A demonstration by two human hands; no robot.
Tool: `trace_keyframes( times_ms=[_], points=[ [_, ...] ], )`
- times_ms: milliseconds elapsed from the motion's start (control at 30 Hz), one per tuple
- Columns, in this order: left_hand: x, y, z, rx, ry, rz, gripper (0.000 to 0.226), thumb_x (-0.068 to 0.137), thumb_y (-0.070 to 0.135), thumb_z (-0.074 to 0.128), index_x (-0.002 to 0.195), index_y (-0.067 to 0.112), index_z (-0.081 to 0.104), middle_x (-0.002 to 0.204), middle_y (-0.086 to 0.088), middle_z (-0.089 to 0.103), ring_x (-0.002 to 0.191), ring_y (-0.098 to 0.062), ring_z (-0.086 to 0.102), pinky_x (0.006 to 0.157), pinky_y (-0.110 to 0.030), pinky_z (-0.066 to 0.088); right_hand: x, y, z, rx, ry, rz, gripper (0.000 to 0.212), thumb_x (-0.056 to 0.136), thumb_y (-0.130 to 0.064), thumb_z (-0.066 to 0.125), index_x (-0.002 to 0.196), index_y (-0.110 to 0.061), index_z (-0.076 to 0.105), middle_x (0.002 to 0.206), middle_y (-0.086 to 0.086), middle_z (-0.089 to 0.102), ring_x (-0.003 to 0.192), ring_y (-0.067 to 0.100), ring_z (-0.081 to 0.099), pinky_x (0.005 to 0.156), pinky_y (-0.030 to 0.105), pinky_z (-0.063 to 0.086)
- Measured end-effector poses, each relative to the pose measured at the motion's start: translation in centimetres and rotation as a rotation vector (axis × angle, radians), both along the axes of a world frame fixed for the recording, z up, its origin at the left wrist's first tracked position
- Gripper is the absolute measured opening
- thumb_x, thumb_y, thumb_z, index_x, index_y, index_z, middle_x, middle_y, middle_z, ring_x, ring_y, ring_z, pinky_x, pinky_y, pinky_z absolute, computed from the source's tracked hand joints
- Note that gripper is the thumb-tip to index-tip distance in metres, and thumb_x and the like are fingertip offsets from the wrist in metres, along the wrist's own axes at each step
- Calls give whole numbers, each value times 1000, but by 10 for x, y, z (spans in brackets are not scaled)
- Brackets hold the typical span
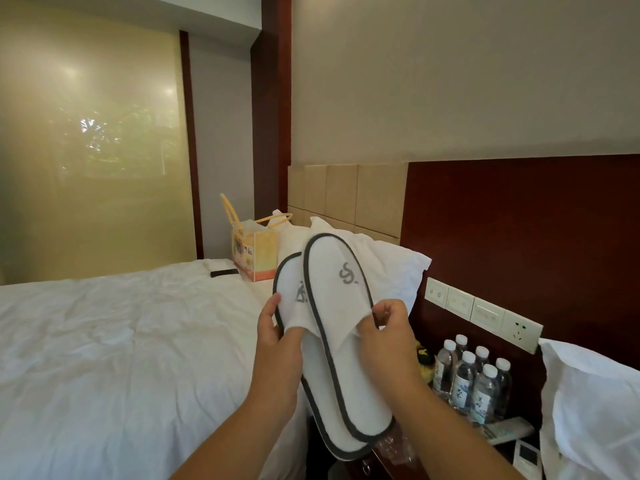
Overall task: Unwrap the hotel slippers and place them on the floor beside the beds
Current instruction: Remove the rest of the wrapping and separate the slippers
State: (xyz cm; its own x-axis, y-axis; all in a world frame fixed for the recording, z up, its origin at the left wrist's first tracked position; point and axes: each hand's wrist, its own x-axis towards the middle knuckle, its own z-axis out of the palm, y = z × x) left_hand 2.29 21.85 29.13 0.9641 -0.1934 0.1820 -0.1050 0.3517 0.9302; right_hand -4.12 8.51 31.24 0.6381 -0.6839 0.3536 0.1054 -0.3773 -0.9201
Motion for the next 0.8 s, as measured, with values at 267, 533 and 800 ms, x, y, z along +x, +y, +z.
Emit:
trace_keyframes(
  times_ms=[267, 533, 800],
  points=[
    [-13, -3, -11, -51, 22, 28, 61, 89, 31, 59, 137, 58, 35, 141, 18, 48, 119, -12, 55, 98, -44, 50, -10, 13, 1, -497, 142, -131, 5, 91, -33, 50, 87, -30, 53, 75, -9, 59, 66, 13, 57, 54, 32, 45],
    [-22, -2, -11, -81, 76, 177, 64, 90, 26, 52, 138, 61, 27, 141, 18, 43, 107, -3, 55, 75, -28, 49, -29, 40, -27, -420, 4, -64, 17, 77, -34, 68, 74, -29, 52, 68, -10, 54, 64, 7, 53, 57, 27, 46],
    [-41, -1, -9, 73, -93, 218, 72, 90, 21, 52, 135, 67, 21, 144, 18, 42, 116, -8, 55, 94, -37, 51, -28, 56, -15, -502, -33, 154, 21, 85, 6, 54, 96, -10, 63, 100, -4, 60, 94, 7, 53, 88, 26, 48]
  ],
)
